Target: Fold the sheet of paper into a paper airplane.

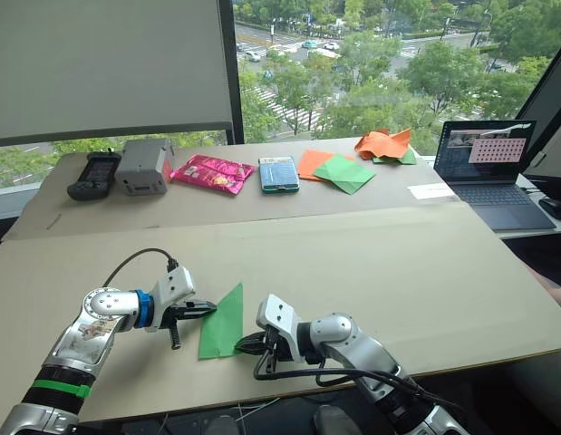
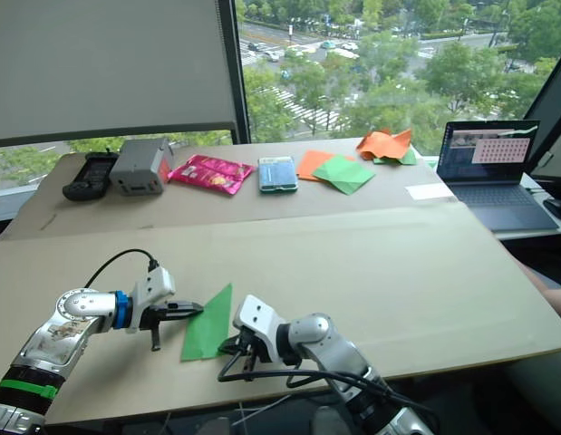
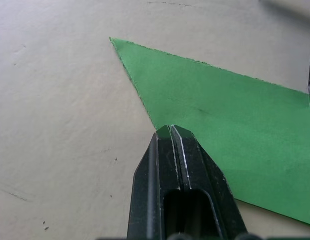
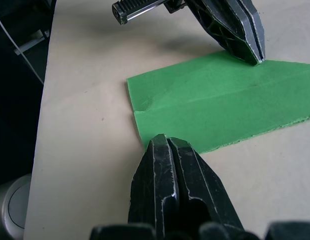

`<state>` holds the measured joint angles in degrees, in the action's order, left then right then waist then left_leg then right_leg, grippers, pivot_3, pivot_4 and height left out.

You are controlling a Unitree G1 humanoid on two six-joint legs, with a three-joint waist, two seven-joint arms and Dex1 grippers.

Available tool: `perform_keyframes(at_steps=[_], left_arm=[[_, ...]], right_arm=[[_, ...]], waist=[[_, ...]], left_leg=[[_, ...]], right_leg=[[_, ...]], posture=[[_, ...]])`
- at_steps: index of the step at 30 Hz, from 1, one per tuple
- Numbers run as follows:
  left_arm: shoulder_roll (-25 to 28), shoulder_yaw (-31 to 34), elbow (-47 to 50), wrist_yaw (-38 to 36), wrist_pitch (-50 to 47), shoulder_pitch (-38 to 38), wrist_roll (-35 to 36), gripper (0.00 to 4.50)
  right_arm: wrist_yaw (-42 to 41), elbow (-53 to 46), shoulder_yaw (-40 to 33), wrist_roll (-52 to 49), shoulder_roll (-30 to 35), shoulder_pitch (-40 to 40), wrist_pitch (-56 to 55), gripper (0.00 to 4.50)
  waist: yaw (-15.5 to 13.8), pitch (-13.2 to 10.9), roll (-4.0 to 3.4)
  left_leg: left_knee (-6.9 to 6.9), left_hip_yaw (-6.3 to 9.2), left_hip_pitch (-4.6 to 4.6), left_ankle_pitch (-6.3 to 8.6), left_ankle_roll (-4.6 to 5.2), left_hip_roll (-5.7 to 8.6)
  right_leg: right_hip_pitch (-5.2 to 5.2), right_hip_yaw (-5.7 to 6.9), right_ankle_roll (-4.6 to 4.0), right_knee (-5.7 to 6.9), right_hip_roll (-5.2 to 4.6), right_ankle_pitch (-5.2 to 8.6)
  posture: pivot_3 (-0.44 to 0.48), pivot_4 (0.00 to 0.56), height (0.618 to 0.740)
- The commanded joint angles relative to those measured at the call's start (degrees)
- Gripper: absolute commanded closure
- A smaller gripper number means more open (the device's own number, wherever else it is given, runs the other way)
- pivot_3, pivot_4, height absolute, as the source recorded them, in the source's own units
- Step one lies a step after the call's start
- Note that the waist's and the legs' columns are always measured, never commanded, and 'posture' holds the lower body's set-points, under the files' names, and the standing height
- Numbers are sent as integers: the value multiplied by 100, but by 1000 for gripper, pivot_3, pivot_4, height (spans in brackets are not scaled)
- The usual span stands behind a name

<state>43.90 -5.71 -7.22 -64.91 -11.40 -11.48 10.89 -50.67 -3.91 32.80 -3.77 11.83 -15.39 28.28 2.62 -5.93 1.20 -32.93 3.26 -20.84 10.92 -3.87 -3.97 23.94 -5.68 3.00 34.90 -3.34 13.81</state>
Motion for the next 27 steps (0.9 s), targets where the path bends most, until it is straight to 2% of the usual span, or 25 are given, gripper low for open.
perform_keyframes(at_steps=[1,7,10,16,23,27], left_arm=[[70,-109,-132,4,-63,41,-184,4468],[49,-114,-162,3,-66,-7,-183,4468],[39,-80,-69,8,-98,-17,-128,4468],[251,233,477,-173,-318,88,244,4468],[822,898,970,-724,-781,-97,1014,4468],[1047,828,685,-1102,-228,-234,846,3303]], right_arm=[[-166,468,520,129,273,322,574,4500],[-90,378,412,151,269,265,379,4500],[-113,-332,-244,-264,292,187,65,4500],[75,-2071,-1237,-1151,624,183,760,4500],[756,-3084,-1349,-1138,906,463,1343,4500],[1073,-3190,-1474,-1278,852,614,1499,4500]], waist=[[0,0,-2],[0,0,-3],[-11,-15,5],[-11,-67,19],[-4,-109,41],[-23,-145,34]], left_leg=[[0,0,0,0,-1,0],[0,0,2,2,-3,0],[0,0,0,2,-4,0],[-3,0,-35,2,-3,0],[11,4,-32,2,-4,-2],[6,-10,-41,2,-4,0]], right_leg=[[0,0,0,0,0,0],[0,0,0,-1,0,1],[4,0,0,-1,0,1],[22,0,0,-35,0,1],[30,5,0,-44,-1,1],[24,5,0,-93,-15,1]], posture=[[0,150,725],[0,150,725],[0,150,725],[0,150,725],[0,150,725],[0,150,725]])
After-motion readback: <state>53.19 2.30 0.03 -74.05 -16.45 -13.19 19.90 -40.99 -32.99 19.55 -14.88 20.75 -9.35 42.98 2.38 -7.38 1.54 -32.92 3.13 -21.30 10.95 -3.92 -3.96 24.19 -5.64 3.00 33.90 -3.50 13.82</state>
